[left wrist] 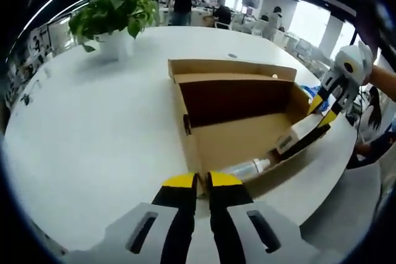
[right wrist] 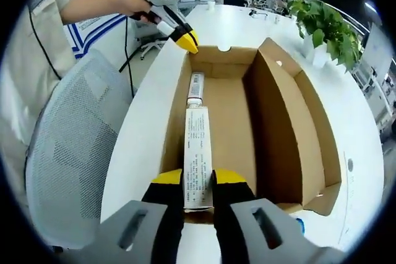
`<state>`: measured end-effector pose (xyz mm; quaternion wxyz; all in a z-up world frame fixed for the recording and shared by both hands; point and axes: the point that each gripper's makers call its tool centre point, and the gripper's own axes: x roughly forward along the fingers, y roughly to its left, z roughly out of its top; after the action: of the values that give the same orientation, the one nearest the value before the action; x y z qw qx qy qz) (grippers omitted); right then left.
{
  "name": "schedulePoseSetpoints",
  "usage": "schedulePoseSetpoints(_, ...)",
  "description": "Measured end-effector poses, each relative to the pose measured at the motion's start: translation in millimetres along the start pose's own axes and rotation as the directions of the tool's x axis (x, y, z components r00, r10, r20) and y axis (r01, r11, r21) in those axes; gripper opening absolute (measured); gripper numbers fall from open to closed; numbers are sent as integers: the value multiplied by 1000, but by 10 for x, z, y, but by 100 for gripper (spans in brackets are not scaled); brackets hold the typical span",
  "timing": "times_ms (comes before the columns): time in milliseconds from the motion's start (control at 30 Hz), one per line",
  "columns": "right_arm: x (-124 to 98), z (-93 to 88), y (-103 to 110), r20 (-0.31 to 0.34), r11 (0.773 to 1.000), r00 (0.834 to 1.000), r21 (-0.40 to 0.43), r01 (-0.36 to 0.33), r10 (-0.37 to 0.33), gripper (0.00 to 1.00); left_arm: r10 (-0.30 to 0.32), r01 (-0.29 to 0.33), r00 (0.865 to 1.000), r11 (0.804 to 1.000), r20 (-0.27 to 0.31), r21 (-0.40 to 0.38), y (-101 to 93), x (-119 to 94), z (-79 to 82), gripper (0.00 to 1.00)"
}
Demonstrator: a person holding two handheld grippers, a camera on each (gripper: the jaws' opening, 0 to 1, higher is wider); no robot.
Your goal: Operate the shoe box by opening the lid, removing the specified soft item, and placing it in the target area until the item is outside and the box remains undamaged.
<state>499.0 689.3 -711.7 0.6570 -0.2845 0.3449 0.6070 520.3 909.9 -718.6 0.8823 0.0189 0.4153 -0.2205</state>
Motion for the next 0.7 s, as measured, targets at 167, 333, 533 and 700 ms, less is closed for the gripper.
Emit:
schedulePoseSetpoints(167,-120,93,-29,29,1000,999,4,25,-25,14,1,-1,1000,1000,-2,-5,7,5,5,4)
schedulePoseSetpoints(333,-308,183,-49,66,999,997,10,50,-51,14,5,-5,1000,1000,-7,1,11,10,10,4)
schedulePoseSetpoints(533,-505,214,-61,85,997,993,4,78,-79,14,8,-8,1000,1000,-9,4,7,5,9,4)
schedulePoseSetpoints(700,-654,224,-65,99,995,990,2,98,-98,14,13,-13,1000,1000,-14,11,-4,-1,4,3)
